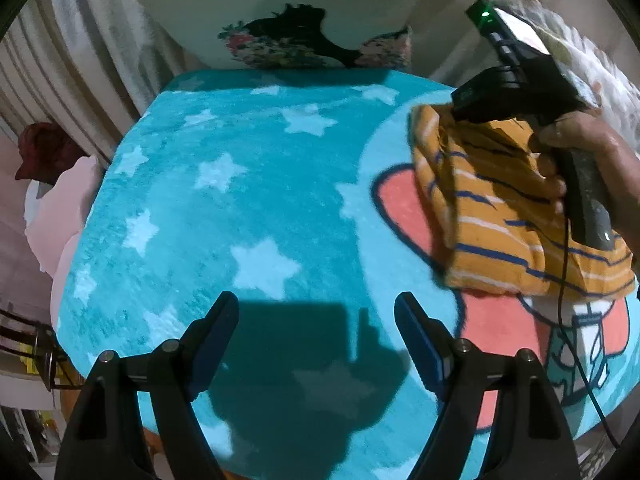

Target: Fold small clothes

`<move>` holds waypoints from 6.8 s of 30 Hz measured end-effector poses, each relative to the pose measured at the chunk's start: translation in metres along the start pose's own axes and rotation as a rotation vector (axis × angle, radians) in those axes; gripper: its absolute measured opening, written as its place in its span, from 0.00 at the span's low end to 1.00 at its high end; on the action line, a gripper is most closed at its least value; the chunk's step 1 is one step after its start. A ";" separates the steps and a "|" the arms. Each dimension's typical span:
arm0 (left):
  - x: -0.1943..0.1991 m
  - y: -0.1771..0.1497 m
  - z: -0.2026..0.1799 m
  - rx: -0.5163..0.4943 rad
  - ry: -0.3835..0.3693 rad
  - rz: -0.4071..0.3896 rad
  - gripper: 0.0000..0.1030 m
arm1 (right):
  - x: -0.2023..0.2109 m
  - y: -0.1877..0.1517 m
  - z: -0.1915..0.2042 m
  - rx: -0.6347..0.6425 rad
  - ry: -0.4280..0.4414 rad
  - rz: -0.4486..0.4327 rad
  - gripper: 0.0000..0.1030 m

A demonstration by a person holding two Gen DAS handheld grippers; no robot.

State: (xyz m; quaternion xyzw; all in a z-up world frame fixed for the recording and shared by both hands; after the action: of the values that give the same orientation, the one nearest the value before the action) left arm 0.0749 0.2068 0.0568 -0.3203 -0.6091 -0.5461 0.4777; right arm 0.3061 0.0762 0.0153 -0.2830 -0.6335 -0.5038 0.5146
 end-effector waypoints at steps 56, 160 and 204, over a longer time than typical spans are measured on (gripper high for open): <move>0.054 0.022 0.022 0.047 -0.042 -0.145 0.77 | -0.009 -0.096 0.112 0.331 -0.180 0.038 0.64; 0.009 0.018 -0.285 -0.248 -0.115 -0.062 0.77 | 0.095 -0.220 -0.303 -0.463 0.231 -0.136 0.02; 0.031 0.035 -0.248 -0.208 -0.238 -0.050 0.59 | 0.161 -0.241 -0.317 -0.627 0.154 -0.342 0.47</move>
State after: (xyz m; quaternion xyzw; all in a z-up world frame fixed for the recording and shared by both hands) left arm 0.1542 -0.0316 0.0848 -0.4154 -0.6093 -0.5760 0.3527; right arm 0.1612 -0.3238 0.0712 -0.2781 -0.4458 -0.7721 0.3575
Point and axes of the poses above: each gripper's, at about its wrist camera, not at the fingertips, and x roughly against the way its jaws point, z to its left, y to its top, the point moved 1 cm from there along -x, roughly the way its jaws point, and after that the axes turned 2 degrees about z, right-handed, at the moved point
